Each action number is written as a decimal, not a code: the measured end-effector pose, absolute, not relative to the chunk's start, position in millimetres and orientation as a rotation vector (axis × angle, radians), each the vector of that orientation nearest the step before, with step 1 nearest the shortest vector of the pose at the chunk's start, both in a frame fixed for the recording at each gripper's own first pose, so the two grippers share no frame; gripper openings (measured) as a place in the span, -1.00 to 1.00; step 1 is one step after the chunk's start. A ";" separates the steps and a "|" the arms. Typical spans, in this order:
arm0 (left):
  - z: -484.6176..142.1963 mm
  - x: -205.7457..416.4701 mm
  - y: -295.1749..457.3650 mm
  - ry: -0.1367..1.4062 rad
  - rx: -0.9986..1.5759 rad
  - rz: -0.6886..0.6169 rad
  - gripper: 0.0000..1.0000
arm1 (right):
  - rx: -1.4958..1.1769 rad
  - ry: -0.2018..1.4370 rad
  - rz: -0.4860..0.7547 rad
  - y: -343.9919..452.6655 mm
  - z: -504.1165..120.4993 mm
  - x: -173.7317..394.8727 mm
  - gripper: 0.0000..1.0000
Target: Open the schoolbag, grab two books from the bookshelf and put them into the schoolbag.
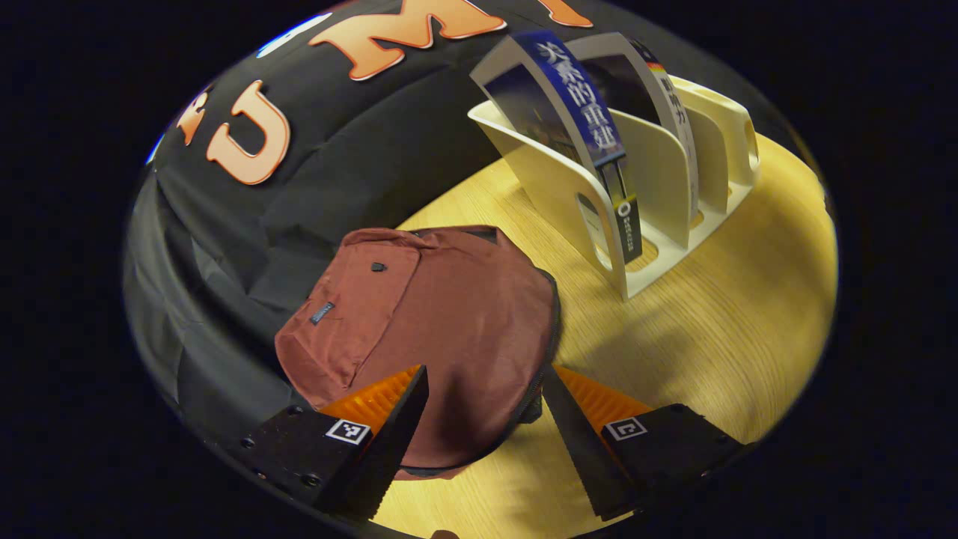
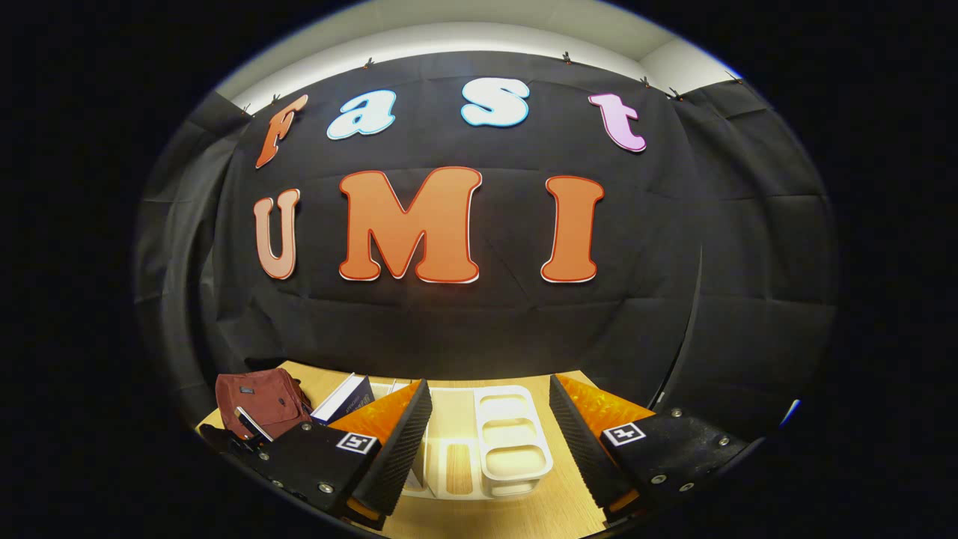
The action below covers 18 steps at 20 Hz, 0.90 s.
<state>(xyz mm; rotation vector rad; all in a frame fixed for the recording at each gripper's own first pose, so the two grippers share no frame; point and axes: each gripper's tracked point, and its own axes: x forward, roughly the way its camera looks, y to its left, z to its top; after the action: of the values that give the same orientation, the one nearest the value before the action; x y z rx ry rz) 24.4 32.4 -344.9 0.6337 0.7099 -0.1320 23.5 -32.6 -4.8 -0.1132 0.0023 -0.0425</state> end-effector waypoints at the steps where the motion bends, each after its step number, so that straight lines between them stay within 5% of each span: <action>1: -352.9 23.8 31.0 0.738 0.628 -0.136 0.96 | -0.113 0.009 -0.046 -35.3 -6.2 23.7 0.87; 11: -365.4 35.6 46.2 0.784 0.685 -0.105 0.89 | -0.122 0.040 -0.030 -39.3 -15.1 27.4 0.87; 13: -365.2 35.8 42.8 0.794 0.719 -0.107 0.22 | -0.131 0.040 -0.027 -39.6 -15.3 27.7 0.87; 17: -358.5 37.8 40.9 0.796 0.773 -0.082 -0.50 | -0.116 0.044 -0.015 -39.1 -12.9 28.6 0.87; 18: -355.7 38.5 39.9 0.791 0.773 -0.079 -0.82 | -0.112 0.043 -0.014 -40.1 -12.5 28.0 0.87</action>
<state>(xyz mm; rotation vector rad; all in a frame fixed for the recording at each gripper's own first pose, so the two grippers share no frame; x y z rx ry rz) 38.5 39.9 -355.7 0.7731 0.7909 -0.0786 28.0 -40.1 -12.5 -0.1121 0.0430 -0.0143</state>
